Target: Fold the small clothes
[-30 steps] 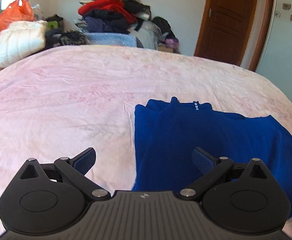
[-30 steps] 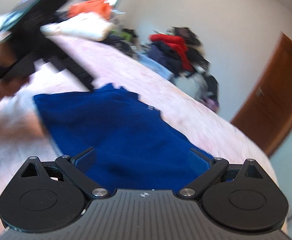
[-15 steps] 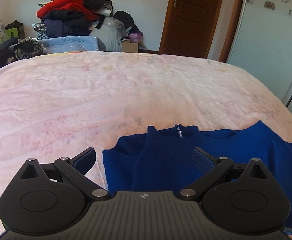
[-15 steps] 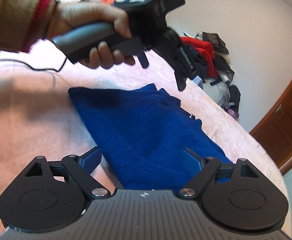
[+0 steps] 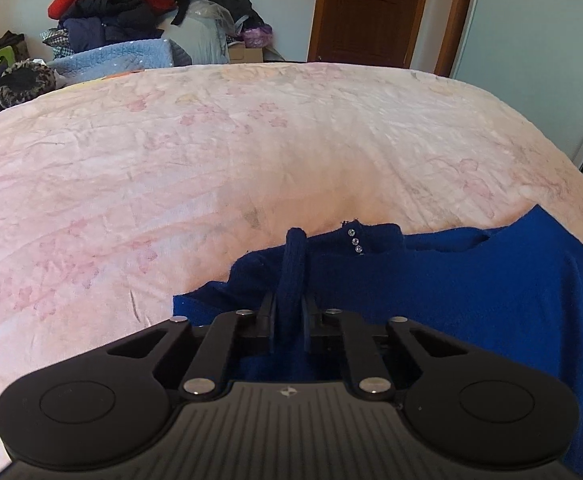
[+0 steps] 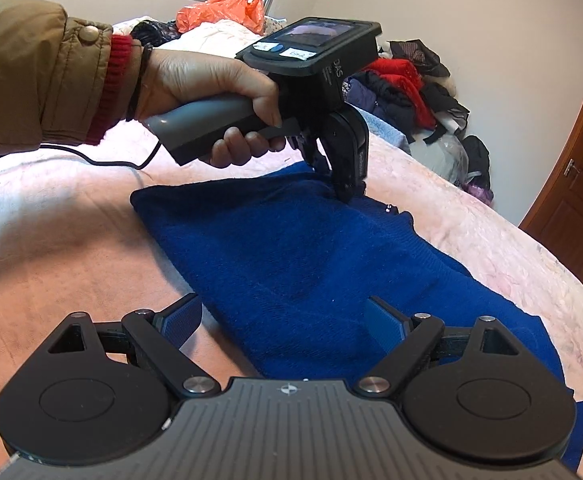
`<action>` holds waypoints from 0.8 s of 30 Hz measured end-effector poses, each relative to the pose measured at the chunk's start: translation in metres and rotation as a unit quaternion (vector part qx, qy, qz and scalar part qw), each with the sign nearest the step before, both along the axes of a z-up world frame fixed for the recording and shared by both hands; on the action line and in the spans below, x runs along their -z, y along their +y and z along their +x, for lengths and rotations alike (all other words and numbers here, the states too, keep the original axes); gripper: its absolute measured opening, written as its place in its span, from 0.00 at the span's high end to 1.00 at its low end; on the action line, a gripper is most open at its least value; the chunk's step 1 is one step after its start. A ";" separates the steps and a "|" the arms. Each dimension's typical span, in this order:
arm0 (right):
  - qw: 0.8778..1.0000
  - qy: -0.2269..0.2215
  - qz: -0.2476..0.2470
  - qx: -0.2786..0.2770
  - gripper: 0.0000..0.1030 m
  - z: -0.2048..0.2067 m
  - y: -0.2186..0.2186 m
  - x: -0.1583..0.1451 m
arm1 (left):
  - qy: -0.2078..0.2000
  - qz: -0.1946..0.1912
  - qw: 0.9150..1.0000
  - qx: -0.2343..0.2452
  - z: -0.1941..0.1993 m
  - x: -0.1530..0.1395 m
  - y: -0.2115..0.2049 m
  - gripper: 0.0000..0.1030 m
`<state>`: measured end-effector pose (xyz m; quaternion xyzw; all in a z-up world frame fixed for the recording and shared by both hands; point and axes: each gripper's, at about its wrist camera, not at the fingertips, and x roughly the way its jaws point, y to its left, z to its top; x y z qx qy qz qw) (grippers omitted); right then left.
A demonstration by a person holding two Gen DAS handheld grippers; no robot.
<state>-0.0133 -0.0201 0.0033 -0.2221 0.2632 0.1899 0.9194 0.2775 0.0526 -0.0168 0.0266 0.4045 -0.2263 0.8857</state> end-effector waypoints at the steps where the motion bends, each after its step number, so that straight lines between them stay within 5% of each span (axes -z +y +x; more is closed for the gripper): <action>1: 1.000 0.001 0.002 0.000 0.13 0.000 0.000 0.001 | 0.000 -0.010 1.000 -0.004 -0.001 -0.002 0.003 0.94; 7: 1.000 0.001 0.001 -0.012 0.13 0.004 0.007 0.001 | -0.031 -0.045 0.998 -0.038 -0.005 -0.012 0.019 0.95; 10: 1.000 0.001 -0.007 -0.015 0.13 0.004 0.010 0.004 | -0.021 -0.021 0.998 -0.048 0.001 -0.002 0.016 0.95; 14: 0.999 -0.015 -0.034 -0.015 0.13 0.001 0.014 0.003 | -0.056 -0.009 0.997 -0.058 -0.010 -0.019 0.019 0.92; 15: 0.999 -0.018 -0.043 -0.014 0.13 0.001 0.016 0.005 | -0.057 -0.008 0.997 -0.058 -0.011 -0.023 0.022 0.87; 17: 0.998 -0.025 -0.064 -0.015 0.13 -0.001 0.020 0.007 | -0.049 -0.007 0.997 -0.051 -0.013 -0.029 0.031 0.62; 18: 0.997 -0.029 -0.073 -0.016 0.13 -0.002 0.022 0.008 | -0.045 -0.006 0.998 -0.052 -0.013 -0.030 0.036 0.30; 19: 0.996 -0.030 -0.084 -0.018 0.13 -0.003 0.024 0.010 | -0.047 -0.007 0.997 -0.059 -0.016 -0.030 0.042 0.11; 21: 0.993 -0.040 -0.107 -0.024 0.13 -0.005 0.031 0.015 | -0.051 -0.019 0.996 -0.065 -0.021 -0.030 0.055 0.10; 24: 0.989 -0.059 -0.136 -0.025 0.13 -0.007 0.041 0.020 | 0.010 -0.061 0.997 -0.043 -0.015 -0.020 0.069 0.10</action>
